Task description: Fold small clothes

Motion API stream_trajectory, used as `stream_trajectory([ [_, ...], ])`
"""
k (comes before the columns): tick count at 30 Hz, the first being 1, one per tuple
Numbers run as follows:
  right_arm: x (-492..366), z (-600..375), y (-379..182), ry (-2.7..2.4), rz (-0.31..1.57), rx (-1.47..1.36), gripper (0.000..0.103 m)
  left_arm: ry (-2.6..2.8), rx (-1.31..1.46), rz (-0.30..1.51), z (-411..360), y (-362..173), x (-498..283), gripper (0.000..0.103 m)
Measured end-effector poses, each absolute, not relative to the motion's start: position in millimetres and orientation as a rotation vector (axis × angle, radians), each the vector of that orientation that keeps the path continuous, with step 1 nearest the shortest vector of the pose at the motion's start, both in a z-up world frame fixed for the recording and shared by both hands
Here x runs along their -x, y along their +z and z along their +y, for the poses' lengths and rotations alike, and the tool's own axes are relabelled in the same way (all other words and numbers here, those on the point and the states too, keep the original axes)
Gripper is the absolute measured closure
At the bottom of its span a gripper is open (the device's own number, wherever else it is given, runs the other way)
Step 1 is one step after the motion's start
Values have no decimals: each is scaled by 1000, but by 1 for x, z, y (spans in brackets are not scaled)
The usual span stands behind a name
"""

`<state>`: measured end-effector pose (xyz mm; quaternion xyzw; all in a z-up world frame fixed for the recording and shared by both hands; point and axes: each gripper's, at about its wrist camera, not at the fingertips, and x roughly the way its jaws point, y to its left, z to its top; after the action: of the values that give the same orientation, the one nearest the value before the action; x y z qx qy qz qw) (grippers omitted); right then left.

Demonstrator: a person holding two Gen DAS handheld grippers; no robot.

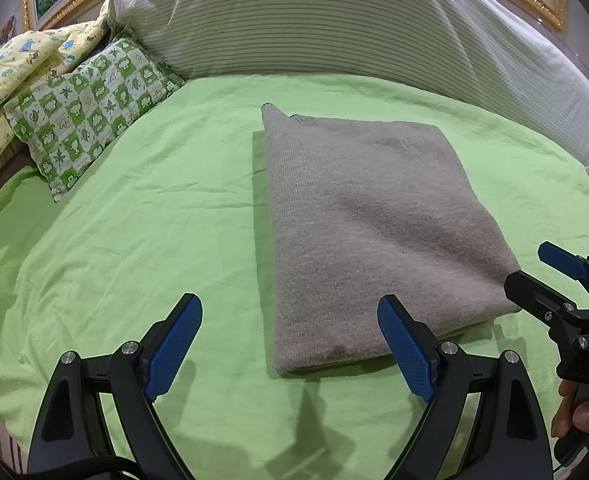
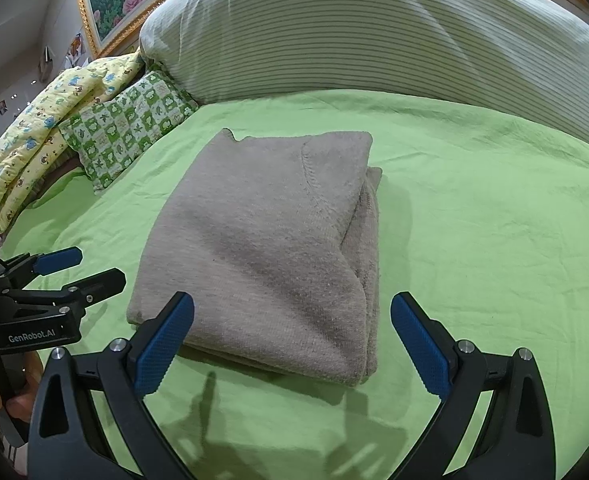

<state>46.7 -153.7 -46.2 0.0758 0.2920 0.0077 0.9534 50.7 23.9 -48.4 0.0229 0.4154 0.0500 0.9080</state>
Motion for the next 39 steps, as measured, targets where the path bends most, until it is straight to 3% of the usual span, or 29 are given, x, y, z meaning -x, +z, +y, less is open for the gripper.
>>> stream_trajectory([
  [39, -49, -155, -49, 17, 608, -165, 4, 112, -38, 837, 22, -44, -45, 13],
])
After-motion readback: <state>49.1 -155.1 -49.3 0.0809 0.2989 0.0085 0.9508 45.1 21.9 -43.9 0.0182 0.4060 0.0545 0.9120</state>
